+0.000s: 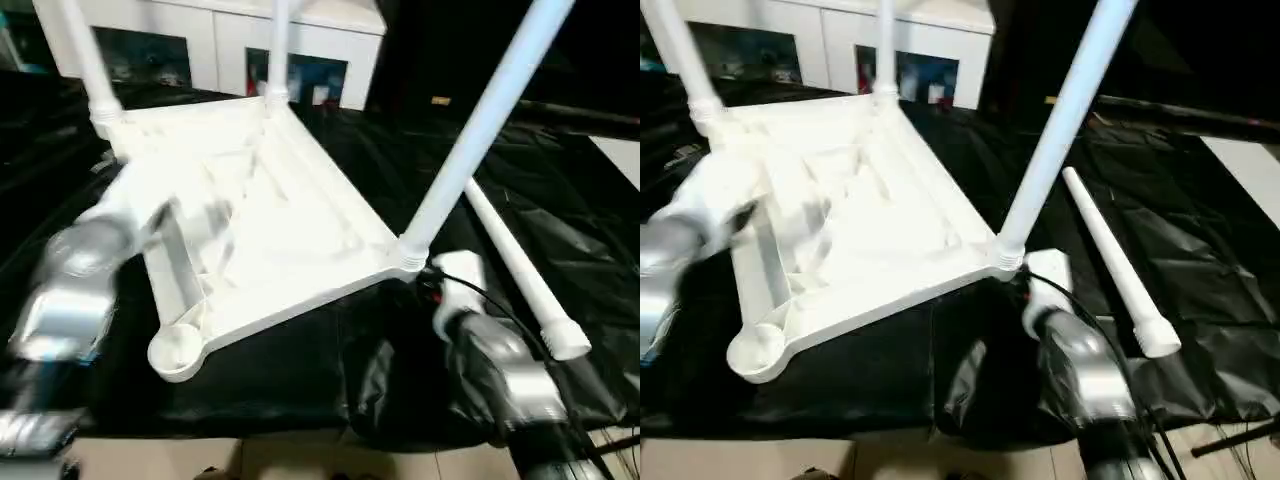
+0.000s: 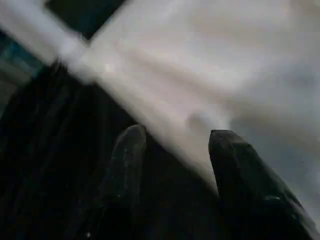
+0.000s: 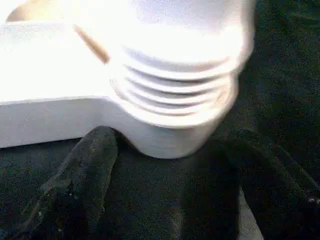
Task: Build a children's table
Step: Rotate leg to tighten, then rotate table base
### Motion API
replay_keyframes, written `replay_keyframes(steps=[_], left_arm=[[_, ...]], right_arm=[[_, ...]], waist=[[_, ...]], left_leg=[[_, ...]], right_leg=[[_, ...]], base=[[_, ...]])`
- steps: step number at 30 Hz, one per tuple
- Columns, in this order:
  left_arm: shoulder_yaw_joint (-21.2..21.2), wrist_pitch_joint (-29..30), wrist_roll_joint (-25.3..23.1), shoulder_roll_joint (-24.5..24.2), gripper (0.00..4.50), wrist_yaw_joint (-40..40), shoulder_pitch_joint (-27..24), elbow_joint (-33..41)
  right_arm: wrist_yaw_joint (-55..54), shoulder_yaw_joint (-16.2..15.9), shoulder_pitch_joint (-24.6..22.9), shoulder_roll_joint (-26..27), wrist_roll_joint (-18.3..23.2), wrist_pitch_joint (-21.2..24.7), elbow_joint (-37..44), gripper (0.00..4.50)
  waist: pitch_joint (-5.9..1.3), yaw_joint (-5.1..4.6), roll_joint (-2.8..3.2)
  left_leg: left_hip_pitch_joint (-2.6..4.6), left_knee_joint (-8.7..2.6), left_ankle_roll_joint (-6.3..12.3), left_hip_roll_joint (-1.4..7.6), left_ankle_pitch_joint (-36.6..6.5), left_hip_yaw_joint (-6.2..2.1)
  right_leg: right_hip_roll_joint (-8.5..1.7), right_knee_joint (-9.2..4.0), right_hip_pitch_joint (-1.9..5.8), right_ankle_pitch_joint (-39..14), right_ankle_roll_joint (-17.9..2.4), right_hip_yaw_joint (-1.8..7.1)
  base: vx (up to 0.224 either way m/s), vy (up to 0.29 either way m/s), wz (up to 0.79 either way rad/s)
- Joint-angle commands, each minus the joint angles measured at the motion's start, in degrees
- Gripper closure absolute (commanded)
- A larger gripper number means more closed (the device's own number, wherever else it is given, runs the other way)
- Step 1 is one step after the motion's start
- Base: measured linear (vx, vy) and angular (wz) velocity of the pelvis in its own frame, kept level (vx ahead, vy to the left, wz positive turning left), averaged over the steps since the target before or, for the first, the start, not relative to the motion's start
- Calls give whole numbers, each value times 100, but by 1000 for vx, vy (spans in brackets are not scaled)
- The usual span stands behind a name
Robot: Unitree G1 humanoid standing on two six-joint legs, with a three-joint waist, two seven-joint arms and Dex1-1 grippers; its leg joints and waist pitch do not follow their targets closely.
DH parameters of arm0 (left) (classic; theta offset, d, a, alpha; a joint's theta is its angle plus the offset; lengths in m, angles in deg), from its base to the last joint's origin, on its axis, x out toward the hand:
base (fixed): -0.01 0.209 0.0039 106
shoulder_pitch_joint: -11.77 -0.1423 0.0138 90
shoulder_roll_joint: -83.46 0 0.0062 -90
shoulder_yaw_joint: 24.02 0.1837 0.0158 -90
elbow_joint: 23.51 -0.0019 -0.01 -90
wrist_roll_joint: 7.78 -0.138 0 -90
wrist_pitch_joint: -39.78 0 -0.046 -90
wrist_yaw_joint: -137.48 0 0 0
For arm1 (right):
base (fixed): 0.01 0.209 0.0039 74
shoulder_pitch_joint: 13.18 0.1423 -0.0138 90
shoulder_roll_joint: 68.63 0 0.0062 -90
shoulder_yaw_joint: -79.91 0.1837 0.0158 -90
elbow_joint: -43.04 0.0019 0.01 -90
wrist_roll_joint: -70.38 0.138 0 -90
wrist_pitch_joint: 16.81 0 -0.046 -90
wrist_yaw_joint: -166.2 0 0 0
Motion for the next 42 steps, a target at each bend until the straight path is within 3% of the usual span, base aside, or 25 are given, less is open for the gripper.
replay_keyframes(steps=[1,2,7,10,13,22,25,31,34,38,40,41,42], left_arm=[[26,230,-94,-41,188,-96,-31,254],[57,421,-171,-160,183,-205,-170,394],[149,587,-183,-393,137,-238,-357,448],[141,836,0,-280,117,-408,-446,557],[307,1227,563,62,91,-970,-602,845],[1022,1853,1256,-261,27,-2209,-975,1733],[1155,1844,1325,-150,0,-2281,-948,1800],[1455,1597,1434,350,0,-2117,-675,1485],[1787,1245,1462,832,0,-2058,-466,1104],[1889,989,1417,1209,0,-1896,-313,777],[1918,492,1294,1567,0,-1609,-107,305],[1908,416,1285,1630,0,-1537,-68,236],[1909,400,1293,1663,0,-1513,-46,215]], right_arm=[[13,0,123,-32,-61,-110,-232,70],[53,-38,312,-31,-102,-197,-502,70],[120,-55,647,-29,-185,-372,-965,70],[170,-64,816,-34,-239,-571,-1299,70],[262,-87,950,17,-281,-748,-1589,70],[674,-219,1184,248,-315,-1084,-2002,70],[956,-326,1192,368,-300,-1175,-2009,70],[1341,-438,1161,490,-275,-1318,-1929,70],[1163,-486,1026,433,-388,-1296,-1624,70],[638,-312,881,322,-437,-1039,-1195,70],[183,85,573,129,-390,-370,-267,70],[149,151,499,83,-374,-209,-33,70],[150,188,447,44,-361,-95,141,70]], waist=[[-349,8,140],[-335,10,107],[-324,-10,104],[-336,-24,107],[-351,-7,119],[-369,2,131],[-396,-21,127],[-394,-13,166],[-394,-2,148],[-412,8,122],[-419,20,150],[-430,44,117],[-440,48,137]], left_leg=[[106,-431,-8,239,-1139,-92],[106,-440,-38,233,-1242,-97],[107,-459,-164,221,-1786,-145],[87,-458,-181,228,-1734,-156],[106,-443,-205,224,-1729,-140],[84,-453,-199,230,-1701,-144],[78,-437,-185,233,-1551,-138],[87,-437,-196,236,-1650,-144],[99,-428,-225,227,-1804,-143],[77,-433,-233,228,-1632,-159],[98,-413,-205,212,-1524,-136],[96,-406,-176,210,-1419,-132],[83,-412,-179,218,-1376,-143]], right_leg=[[-318,-315,240,-1273,-931,326],[-307,-332,235,-1398,-892,322],[-331,-400,213,-2059,-715,313],[-342,-385,226,-2023,-752,312],[-331,-368,208,-1839,-855,313],[-316,-336,241,-1660,-938,310],[-318,-305,267,-1497,-974,318],[-323,-332,261,-1645,-986,321],[-325,-385,248,-1894,-885,318],[-317,-367,276,-1797,-796,309],[-287,-372,257,-1604,-726,322],[-271,-357,277,-1432,-685,321],[-285,-332,294,-1354,-699,319]], base=[[0,0,0],[0,0,0],[0,0,0],[0,0,0],[0,0,0],[0,0,0],[0,0,0],[0,0,0],[0,0,0],[0,0,0],[0,0,0],[0,0,0],[0,0,0]])
